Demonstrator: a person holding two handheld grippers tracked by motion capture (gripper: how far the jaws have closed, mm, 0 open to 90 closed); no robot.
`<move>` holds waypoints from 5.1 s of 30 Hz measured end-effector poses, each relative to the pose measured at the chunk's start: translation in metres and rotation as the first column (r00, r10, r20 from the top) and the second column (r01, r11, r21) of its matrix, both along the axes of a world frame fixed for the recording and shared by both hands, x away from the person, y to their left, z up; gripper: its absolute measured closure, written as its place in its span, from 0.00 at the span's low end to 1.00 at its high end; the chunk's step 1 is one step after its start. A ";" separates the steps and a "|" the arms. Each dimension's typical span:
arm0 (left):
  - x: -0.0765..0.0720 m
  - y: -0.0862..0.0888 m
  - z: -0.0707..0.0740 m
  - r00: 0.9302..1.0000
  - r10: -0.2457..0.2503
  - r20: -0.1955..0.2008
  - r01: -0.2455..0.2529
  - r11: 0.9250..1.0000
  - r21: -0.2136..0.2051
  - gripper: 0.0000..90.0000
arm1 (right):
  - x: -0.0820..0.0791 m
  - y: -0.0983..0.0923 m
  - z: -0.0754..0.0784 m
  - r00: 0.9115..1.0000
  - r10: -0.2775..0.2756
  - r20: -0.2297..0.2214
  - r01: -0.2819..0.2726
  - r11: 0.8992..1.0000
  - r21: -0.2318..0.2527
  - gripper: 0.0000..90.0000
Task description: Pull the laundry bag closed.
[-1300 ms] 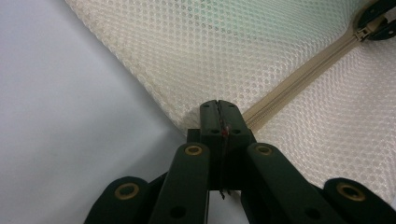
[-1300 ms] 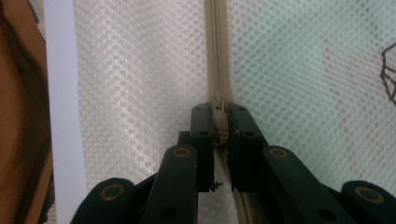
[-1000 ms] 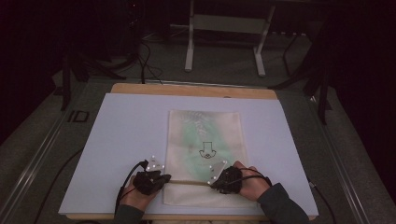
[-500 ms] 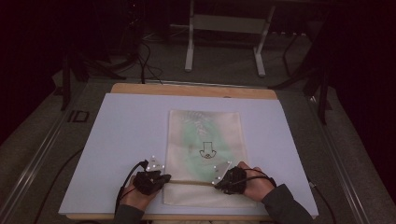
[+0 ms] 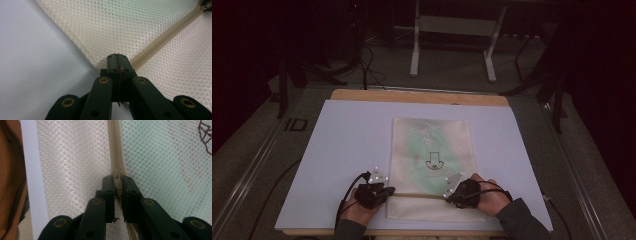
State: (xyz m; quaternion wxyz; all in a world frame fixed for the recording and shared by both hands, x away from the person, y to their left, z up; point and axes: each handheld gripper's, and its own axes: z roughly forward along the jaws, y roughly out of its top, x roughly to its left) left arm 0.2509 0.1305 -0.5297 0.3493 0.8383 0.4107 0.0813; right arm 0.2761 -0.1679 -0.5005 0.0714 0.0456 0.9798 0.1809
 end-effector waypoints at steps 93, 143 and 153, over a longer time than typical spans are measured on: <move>0.001 0.000 0.000 1.000 -0.005 -0.001 0.005 1.000 -0.001 0.99 | -0.001 -0.065 0.008 0.992 -0.129 0.003 0.129 0.991 -0.021 0.91; 0.000 0.001 0.002 0.999 -0.028 0.015 0.028 1.000 0.002 0.97 | 0.003 -0.096 0.010 0.973 -0.230 -0.035 0.233 0.962 0.142 0.69; -0.001 0.002 0.006 0.998 -0.012 0.058 0.011 1.000 0.021 0.99 | 0.005 -0.097 0.009 0.960 -0.275 -0.042 0.278 0.946 0.167 0.69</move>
